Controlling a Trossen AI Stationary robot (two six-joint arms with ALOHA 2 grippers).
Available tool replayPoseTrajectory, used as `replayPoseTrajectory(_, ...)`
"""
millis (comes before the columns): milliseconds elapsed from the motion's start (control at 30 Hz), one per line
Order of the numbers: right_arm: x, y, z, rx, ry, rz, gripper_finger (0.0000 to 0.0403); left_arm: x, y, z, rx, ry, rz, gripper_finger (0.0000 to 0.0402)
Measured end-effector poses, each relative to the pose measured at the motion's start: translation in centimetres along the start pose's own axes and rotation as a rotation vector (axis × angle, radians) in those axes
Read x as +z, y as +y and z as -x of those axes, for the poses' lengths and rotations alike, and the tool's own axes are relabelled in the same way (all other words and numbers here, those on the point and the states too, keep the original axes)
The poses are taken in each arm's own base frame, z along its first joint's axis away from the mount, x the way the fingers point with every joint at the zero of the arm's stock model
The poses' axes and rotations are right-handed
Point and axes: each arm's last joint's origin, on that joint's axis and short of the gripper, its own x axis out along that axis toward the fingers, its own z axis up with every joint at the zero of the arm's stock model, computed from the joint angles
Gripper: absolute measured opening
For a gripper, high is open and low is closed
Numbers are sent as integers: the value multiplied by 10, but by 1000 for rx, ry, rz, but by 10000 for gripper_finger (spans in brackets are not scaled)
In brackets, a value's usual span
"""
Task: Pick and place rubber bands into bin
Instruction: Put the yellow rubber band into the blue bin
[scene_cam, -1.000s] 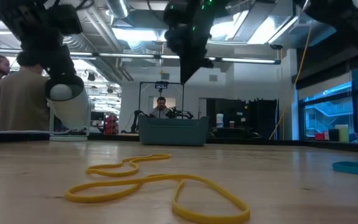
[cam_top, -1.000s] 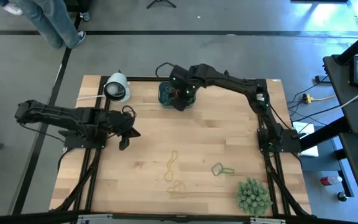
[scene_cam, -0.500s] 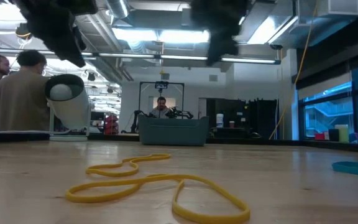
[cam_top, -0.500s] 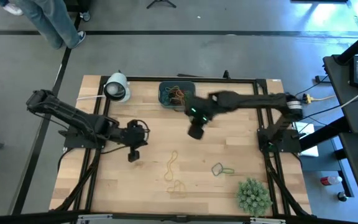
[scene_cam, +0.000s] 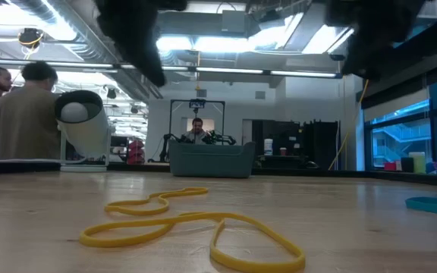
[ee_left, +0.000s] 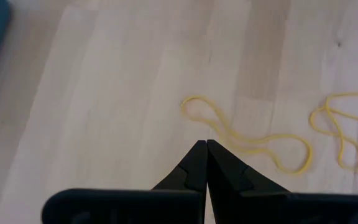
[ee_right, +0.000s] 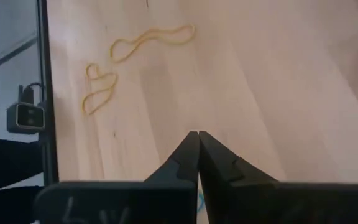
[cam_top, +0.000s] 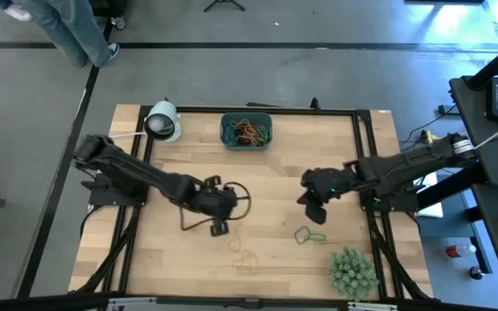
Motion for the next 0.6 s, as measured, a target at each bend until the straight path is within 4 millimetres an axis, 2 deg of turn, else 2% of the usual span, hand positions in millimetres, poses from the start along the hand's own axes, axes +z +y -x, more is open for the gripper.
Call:
replayPoseTrajectory(133, -22, -7, -3, -2, 27, -22, 9, 15, -15, -19, 30, 83, 48, 2)
replayPoseTrajectory(300, -36, -11, -7, -6, 60, -13, 9, 25, -30, -47, 56, 184, 127, 2)
replayPoseTrajectory(433, -38, -9, -7, 3, 63, 15, 9, 29, -37, -68, 81, 225, 185, 19)
replayPoseTrajectory(600, -38, -8, -7, 12, 56, 60, 9, 30, -33, -90, 103, 278, 302, 63)
